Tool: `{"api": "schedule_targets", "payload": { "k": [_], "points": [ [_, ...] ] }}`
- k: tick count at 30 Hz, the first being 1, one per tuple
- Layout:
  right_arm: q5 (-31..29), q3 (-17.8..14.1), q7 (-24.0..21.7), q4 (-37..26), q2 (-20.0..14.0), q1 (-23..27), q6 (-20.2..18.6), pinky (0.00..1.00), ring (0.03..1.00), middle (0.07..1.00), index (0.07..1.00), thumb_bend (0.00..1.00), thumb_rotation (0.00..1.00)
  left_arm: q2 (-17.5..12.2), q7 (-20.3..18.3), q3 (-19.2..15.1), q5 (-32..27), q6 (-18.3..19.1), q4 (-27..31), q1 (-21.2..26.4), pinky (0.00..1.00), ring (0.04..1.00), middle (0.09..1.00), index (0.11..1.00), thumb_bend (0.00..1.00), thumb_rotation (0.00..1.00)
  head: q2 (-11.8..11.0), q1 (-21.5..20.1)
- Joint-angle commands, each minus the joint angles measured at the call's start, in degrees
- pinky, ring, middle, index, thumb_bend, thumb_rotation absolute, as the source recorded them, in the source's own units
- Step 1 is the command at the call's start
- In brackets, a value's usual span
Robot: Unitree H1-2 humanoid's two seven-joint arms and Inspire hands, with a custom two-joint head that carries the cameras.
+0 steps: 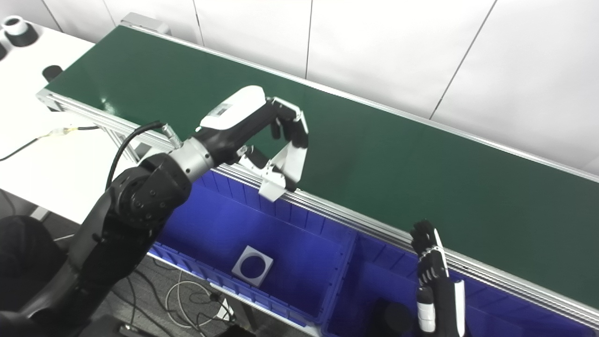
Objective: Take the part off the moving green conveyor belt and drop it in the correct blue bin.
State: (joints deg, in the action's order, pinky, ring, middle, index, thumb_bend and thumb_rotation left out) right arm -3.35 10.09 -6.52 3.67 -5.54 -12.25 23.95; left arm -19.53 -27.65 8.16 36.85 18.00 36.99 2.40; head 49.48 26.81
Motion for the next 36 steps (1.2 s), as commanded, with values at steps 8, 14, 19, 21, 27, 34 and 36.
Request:
{"api": "schedule_targets", "payload": {
  "k": [8,14,19,21,27,34,36],
  "points": [
    [-2.2,-1.5,-2.4,-1.9,0.4,0.4,2.9,0.95,0.935,0.925,0.945,0.83,0.92,-2.3,4.5,0.3,3.3,-6.7,-1.1,-7.5,0.43,0.498,0.497,0.484,0.52,0.00,-0.1,1.0],
    [-1.5,-2.0,-2.3,-1.6,0.6,0.7,2.9,0.94,0.931,0.920,0.940,0.84,0.92,-3.9,9.4,3.7,16.6,-14.1,-5.0,-11.2,0.38,0.465,0.486,0.493,0.52,0.00,-0.3,1.3],
    [-1.7,-2.2,-2.4,-1.6,0.8,0.7,2.8,0.94,0.933,0.917,0.936,0.86,0.91,-3.3,13.2,5.7,21.8,-17.8,-9.6,-12.9,0.41,0.480,0.499,0.484,0.52,0.00,-0.4,1.2],
    [-1.9,-2.2,-2.5,-1.6,0.9,0.6,2.8,0.94,0.935,0.918,0.936,0.86,0.90,-2.9,15.9,6.1,23.1,-19.0,-12.6,-13.0,0.41,0.471,0.500,0.483,0.52,0.00,-0.5,0.9],
    [-1.7,-2.1,-2.7,-1.5,1.4,0.5,2.9,0.95,0.935,0.919,0.940,0.85,0.91,-1.9,26.2,6.6,25.2,-22.3,-22.0,-11.6,0.42,0.476,0.499,0.484,0.52,0.00,-1.0,-0.3],
    [-1.2,-2.4,-3.1,-1.5,2.1,0.5,2.8,0.95,0.928,0.919,0.941,0.81,0.91,-2.1,32.7,7.6,27.0,-23.4,-28.5,-9.8,0.43,0.476,0.486,0.492,0.52,0.00,-1.5,-1.2],
    [-0.7,-2.4,-2.9,-1.5,2.3,0.4,2.9,0.95,0.926,0.920,0.944,0.81,0.91,-2.2,34.1,7.8,27.4,-23.3,-29.5,-9.5,0.43,0.474,0.480,0.496,0.52,0.00,-1.7,-1.5]
  ]
}}
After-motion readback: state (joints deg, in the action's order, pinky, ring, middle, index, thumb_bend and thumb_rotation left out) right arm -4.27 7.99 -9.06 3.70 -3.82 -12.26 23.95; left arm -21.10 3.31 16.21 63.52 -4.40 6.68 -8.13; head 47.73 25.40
